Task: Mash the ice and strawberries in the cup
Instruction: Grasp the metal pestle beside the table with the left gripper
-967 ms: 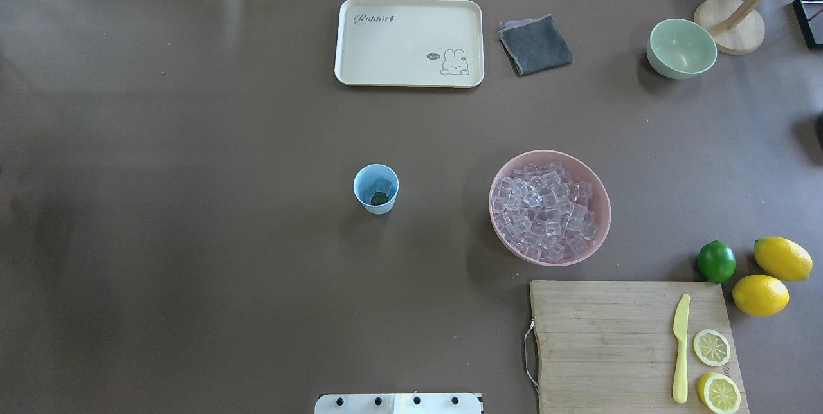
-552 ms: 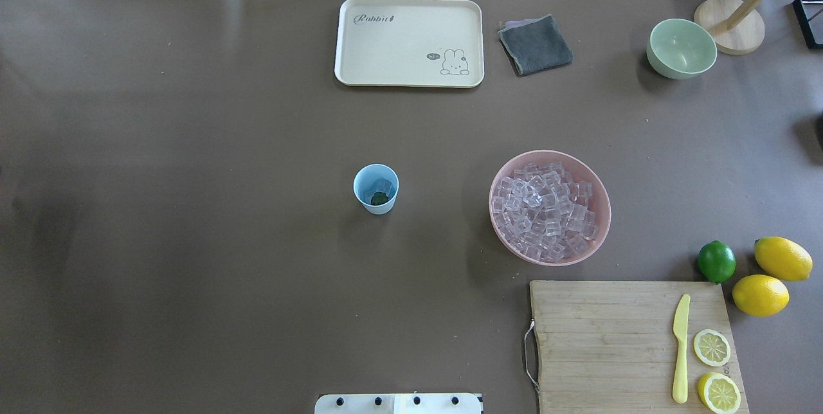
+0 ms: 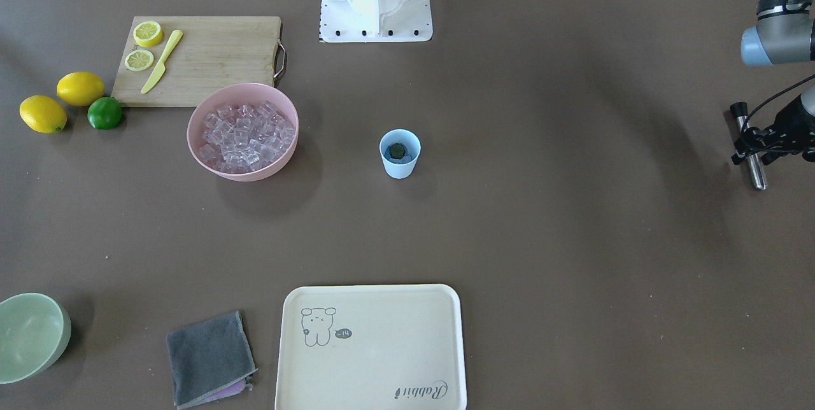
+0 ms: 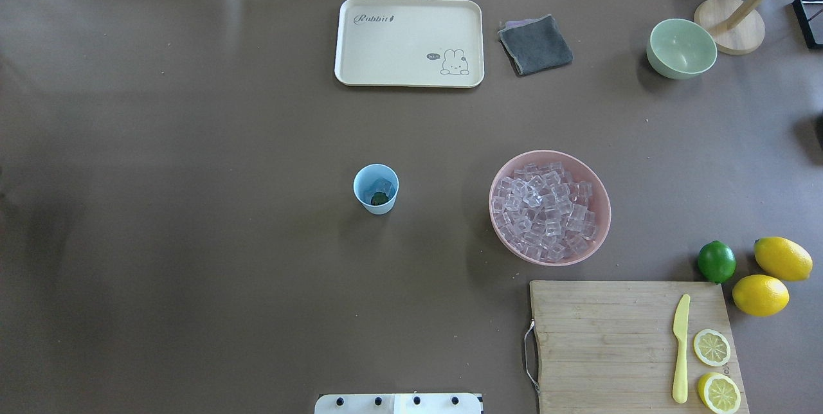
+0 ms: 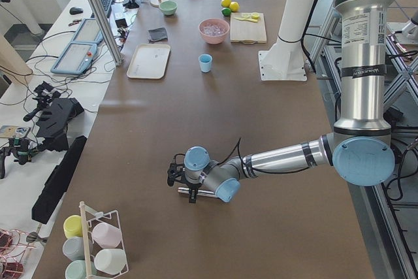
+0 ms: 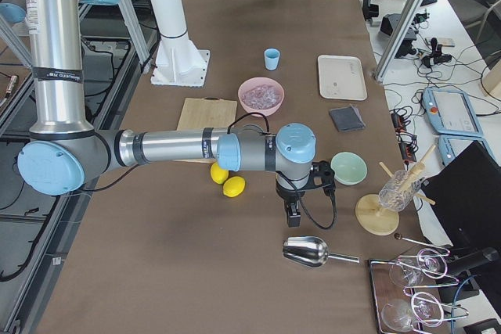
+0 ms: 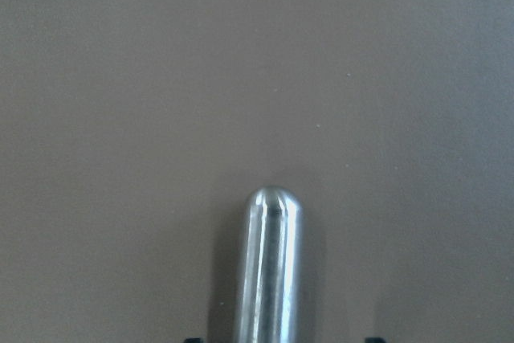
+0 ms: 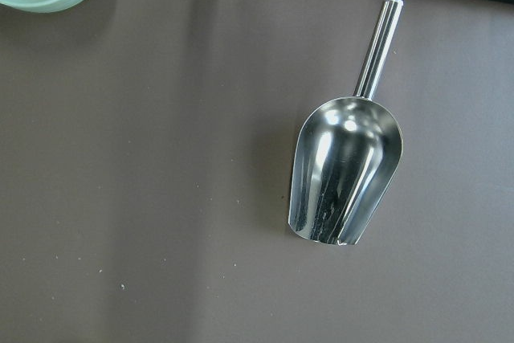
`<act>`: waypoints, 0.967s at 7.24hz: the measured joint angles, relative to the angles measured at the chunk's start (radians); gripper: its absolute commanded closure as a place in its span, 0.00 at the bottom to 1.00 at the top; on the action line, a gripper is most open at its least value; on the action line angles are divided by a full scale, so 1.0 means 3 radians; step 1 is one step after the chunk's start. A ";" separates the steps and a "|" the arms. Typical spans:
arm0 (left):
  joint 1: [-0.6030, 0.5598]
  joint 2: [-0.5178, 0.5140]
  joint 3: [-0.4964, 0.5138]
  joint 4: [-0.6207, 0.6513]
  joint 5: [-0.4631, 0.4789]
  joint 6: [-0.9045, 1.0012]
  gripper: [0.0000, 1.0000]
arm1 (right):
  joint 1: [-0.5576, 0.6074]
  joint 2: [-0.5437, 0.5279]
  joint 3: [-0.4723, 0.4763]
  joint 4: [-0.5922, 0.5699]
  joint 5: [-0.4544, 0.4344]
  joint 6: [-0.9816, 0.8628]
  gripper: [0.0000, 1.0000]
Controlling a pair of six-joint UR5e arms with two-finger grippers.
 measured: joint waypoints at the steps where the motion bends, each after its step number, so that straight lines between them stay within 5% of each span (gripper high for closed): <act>1: 0.0001 -0.0002 0.0000 -0.0006 -0.0002 0.0002 1.00 | 0.0008 0.0004 0.0001 -0.0002 -0.0001 0.0000 0.00; 7: 0.0002 -0.0373 -0.0272 -0.0017 -0.0080 0.0038 1.00 | 0.0038 -0.0016 0.0101 -0.0040 0.0003 0.0000 0.00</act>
